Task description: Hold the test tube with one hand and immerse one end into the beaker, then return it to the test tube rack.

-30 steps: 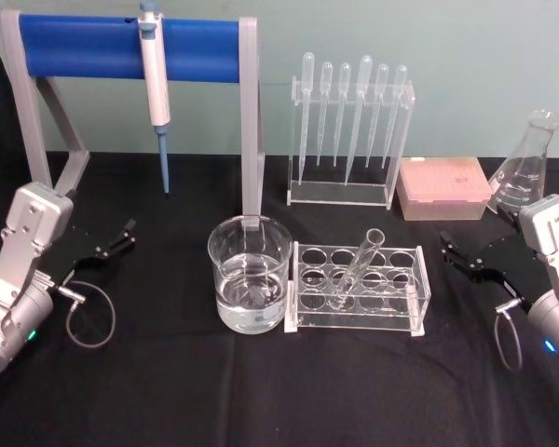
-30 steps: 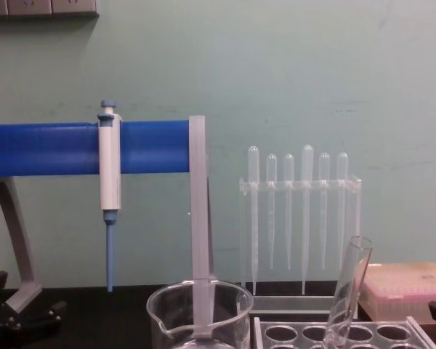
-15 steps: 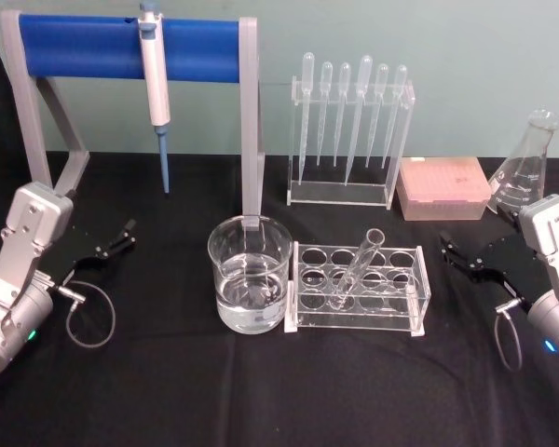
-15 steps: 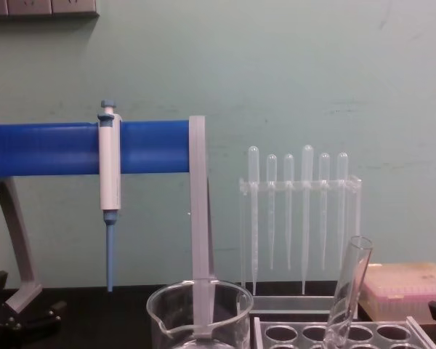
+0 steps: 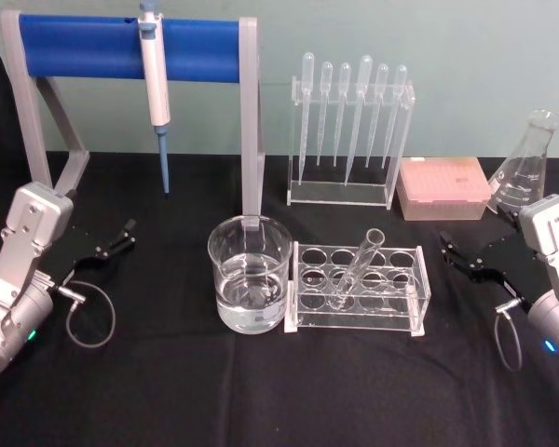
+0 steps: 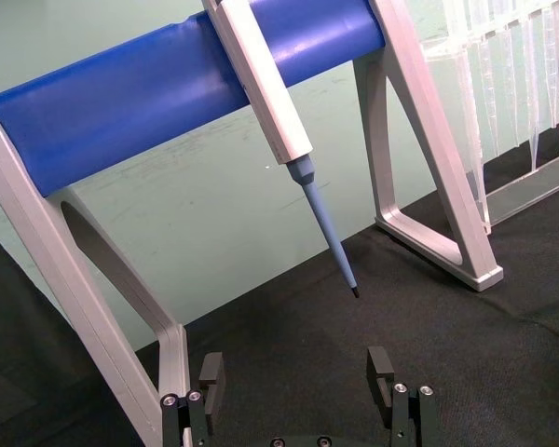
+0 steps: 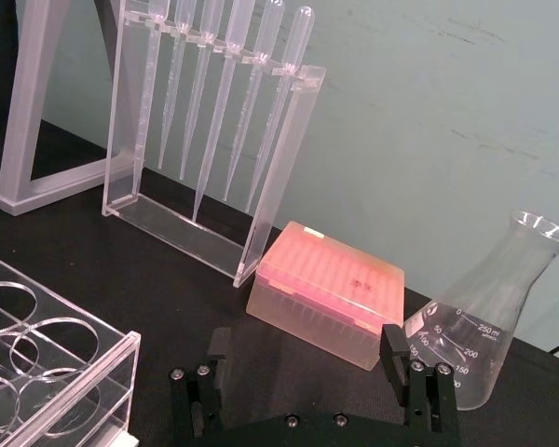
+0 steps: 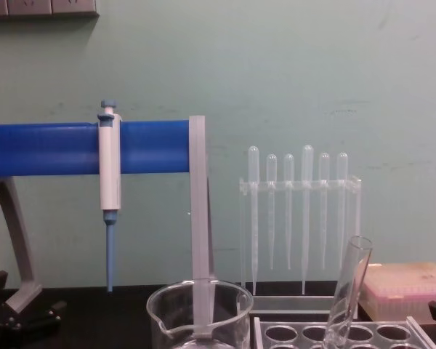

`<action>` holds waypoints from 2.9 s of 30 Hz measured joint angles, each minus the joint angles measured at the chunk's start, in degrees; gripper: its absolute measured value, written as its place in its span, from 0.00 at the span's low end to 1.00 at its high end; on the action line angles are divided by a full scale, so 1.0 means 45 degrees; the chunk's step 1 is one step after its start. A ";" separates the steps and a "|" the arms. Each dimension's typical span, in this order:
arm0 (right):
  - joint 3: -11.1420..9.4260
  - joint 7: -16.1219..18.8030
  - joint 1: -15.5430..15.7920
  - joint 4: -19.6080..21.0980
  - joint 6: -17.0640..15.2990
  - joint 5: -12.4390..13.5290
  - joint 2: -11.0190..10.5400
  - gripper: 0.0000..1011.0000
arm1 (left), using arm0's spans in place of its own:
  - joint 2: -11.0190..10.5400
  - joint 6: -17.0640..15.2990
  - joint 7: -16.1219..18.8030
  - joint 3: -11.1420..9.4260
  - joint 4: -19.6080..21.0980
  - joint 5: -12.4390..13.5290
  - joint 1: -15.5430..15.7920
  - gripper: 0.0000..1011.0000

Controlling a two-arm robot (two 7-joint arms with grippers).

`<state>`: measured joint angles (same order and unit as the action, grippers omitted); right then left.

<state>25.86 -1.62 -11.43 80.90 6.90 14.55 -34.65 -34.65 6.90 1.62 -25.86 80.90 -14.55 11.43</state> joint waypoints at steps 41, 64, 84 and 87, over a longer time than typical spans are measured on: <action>0.0000 0.0000 0.0000 0.0000 0.0000 -0.0001 0.0000 0.99 | 0.0000 0.0000 0.0000 0.0000 0.0000 0.0000 0.0000 0.99; -0.0092 0.0004 0.0073 0.0099 0.0000 -0.0022 -0.0007 0.99 | 0.0000 0.0000 0.0000 0.0000 0.0000 0.0000 0.0000 0.99; -0.1883 0.1088 0.2033 0.2954 0.0054 0.1162 -0.1028 0.99 | 0.0000 0.0000 0.0000 0.0000 0.0000 0.0000 0.0000 0.99; -0.2242 0.1669 0.2667 0.3455 0.0373 0.1582 -0.1451 0.99 | 0.0000 0.0000 0.0000 0.0000 0.0000 0.0000 0.0000 0.99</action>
<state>15.77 5.89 0.57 96.45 8.58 21.67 -41.17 -34.65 6.91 1.62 -25.86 80.90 -14.55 11.43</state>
